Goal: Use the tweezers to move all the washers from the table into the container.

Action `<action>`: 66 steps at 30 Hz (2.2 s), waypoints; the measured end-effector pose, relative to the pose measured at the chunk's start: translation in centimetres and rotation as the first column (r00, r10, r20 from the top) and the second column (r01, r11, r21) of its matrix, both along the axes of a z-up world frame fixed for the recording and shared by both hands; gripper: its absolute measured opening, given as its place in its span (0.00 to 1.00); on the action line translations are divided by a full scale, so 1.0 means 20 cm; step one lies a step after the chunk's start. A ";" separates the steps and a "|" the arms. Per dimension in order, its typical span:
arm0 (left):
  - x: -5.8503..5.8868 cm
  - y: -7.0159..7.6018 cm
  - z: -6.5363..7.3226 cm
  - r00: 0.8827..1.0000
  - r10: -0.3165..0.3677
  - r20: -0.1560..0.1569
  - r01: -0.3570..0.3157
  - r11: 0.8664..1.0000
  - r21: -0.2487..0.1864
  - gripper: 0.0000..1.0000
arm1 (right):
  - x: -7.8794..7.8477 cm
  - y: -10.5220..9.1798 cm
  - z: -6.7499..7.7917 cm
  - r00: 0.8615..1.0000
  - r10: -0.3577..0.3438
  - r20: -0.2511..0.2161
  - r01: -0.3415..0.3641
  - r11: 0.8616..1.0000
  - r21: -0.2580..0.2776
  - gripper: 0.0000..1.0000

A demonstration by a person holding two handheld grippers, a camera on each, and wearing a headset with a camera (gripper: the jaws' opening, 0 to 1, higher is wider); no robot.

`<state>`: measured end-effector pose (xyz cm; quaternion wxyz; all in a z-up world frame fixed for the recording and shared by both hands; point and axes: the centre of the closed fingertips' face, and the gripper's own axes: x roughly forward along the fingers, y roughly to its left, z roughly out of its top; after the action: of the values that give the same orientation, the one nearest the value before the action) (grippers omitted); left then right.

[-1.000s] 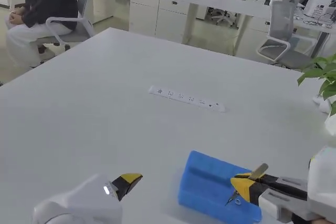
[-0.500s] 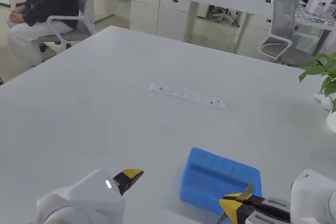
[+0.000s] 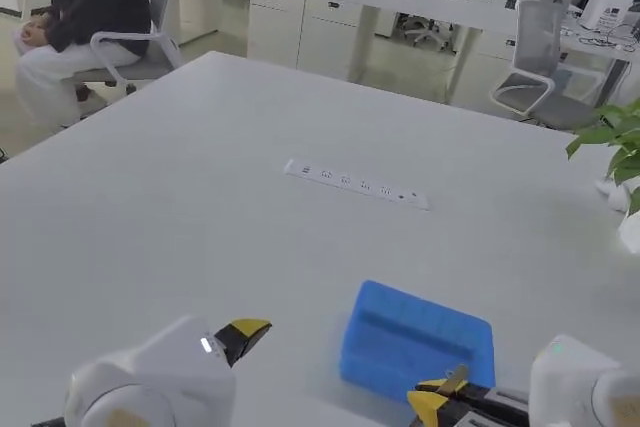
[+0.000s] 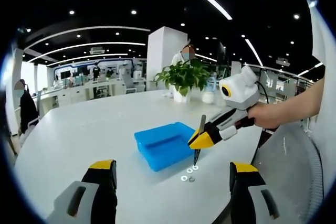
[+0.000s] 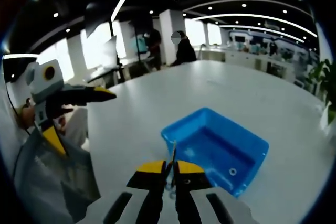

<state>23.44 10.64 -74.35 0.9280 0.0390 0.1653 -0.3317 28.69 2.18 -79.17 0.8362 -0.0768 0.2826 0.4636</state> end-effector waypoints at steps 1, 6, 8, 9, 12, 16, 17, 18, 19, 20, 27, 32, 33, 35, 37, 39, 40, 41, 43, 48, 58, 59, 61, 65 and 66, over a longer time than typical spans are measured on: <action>0.00 0.00 0.00 1.000 0.001 -0.001 -0.001 1.000 0.002 0.90 | 0.00 0.00 0.00 1.000 -0.004 0.001 0.004 1.000 -0.003 0.04; 0.00 0.01 0.01 1.000 0.011 0.003 -0.011 1.000 -0.005 0.90 | 0.01 -0.02 -0.03 1.000 -0.008 -0.015 0.008 1.000 -0.016 0.04; 0.00 0.01 0.00 1.000 0.013 0.002 -0.013 1.000 -0.006 0.90 | 0.01 -0.02 -0.04 1.000 -0.002 -0.021 0.002 1.000 -0.026 0.04; 0.00 0.01 0.01 1.000 0.013 0.002 -0.013 1.000 -0.007 0.90 | 0.00 -0.02 -0.05 1.000 0.002 -0.024 -0.002 1.000 -0.030 0.04; 0.00 0.01 0.01 1.000 0.012 0.003 -0.012 1.000 -0.005 0.90 | -0.01 -0.02 -0.07 1.000 0.007 -0.030 -0.008 0.999 -0.037 0.04; 0.00 0.01 0.01 1.000 0.011 0.003 -0.011 1.000 -0.007 0.90 | -0.02 -0.03 -0.08 1.000 0.008 -0.025 -0.009 0.999 -0.051 0.04; 0.00 0.01 0.01 1.000 0.011 0.001 -0.011 1.000 -0.010 0.90 | -0.02 -0.03 -0.09 1.000 0.007 -0.025 -0.008 0.999 -0.049 0.04; 0.00 0.01 0.01 1.000 0.010 0.000 -0.010 1.000 -0.010 0.90 | -0.02 -0.03 -0.09 1.000 0.007 -0.025 -0.008 0.999 -0.048 0.04; 0.00 0.01 0.01 1.000 0.009 0.000 -0.009 1.000 -0.009 0.90 | -0.02 -0.03 -0.09 1.000 0.006 -0.025 -0.007 0.999 -0.049 0.04; 0.00 0.01 0.01 1.000 0.007 -0.001 -0.007 1.000 -0.008 0.90 | -0.01 -0.04 -0.09 1.000 0.007 -0.023 -0.008 0.999 -0.052 0.04; 0.00 0.00 0.01 1.000 0.005 0.001 -0.005 1.000 -0.006 0.90 | -0.03 -0.02 -0.09 0.999 0.031 -0.010 -0.031 0.998 -0.048 0.04; 0.00 0.00 0.00 1.000 0.005 0.001 -0.005 1.000 -0.002 0.90 | -0.07 0.00 -0.10 0.997 0.075 0.026 -0.073 0.995 -0.072 0.04; 0.00 0.00 0.00 1.000 0.005 0.001 -0.005 1.000 -0.001 0.90 | -0.07 0.00 -0.10 0.996 0.078 0.031 -0.075 0.994 -0.077 0.04; 0.00 0.01 0.00 1.000 0.005 0.002 -0.005 1.000 0.000 0.90 | -0.07 0.00 -0.10 0.995 0.089 0.045 -0.085 0.992 -0.088 0.04; 0.00 0.01 0.00 1.000 0.006 0.002 -0.006 1.000 -0.002 0.89 | -0.07 0.00 -0.10 0.994 0.090 0.063 -0.084 0.992 -0.098 0.03; 0.00 0.01 0.01 1.000 0.006 0.004 -0.006 1.000 -0.002 0.89 | -0.07 0.00 -0.10 0.994 0.085 0.067 -0.078 0.992 -0.098 0.03; 0.00 0.01 0.01 1.000 0.006 0.004 -0.006 1.000 -0.002 0.89 | -0.06 0.00 -0.10 0.994 0.081 0.069 -0.074 0.993 -0.096 0.03; 0.00 0.01 0.01 1.000 0.006 0.005 -0.006 1.000 -0.001 0.89 | -0.06 0.00 -0.10 0.995 0.074 0.070 -0.068 0.993 -0.092 0.03; 0.00 0.01 0.01 1.000 0.007 0.006 -0.007 1.000 0.000 0.89 | -0.05 -0.01 -0.09 0.996 0.059 0.064 -0.054 0.996 -0.076 0.02; 0.00 0.01 0.01 1.000 0.007 0.005 -0.007 1.000 -0.003 0.89 | -0.03 -0.01 -0.08 0.997 0.042 0.062 -0.039 0.998 -0.054 0.01; 0.00 0.01 0.00 1.000 0.001 0.004 -0.001 1.000 0.001 0.89 | 0.01 0.00 -0.09 1.000 0.017 0.024 -0.016 1.000 -0.021 0.04; 0.00 0.01 0.00 1.000 0.000 0.004 0.000 1.000 0.000 0.89 | 0.01 0.00 -0.10 1.000 0.017 0.022 -0.016 1.000 -0.023 0.04; 0.00 0.00 0.00 1.000 -0.004 0.003 0.004 1.000 0.002 0.89 | 0.01 -0.01 -0.10 1.000 0.017 0.020 -0.017 1.000 -0.027 0.04; 0.00 0.00 -0.01 1.000 -0.012 -0.003 0.012 1.000 0.006 0.87 | 0.00 -0.01 -0.10 0.999 0.024 0.022 -0.023 0.999 -0.037 0.04; 0.00 0.00 0.00 1.000 -0.012 -0.002 0.012 1.000 0.006 0.87 | -0.01 -0.01 -0.11 0.999 0.028 0.023 -0.027 0.999 -0.044 0.04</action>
<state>23.36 10.55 -74.44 0.9257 0.0423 0.1670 -0.3366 28.58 1.90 -81.30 0.8312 -0.1046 0.2816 0.4677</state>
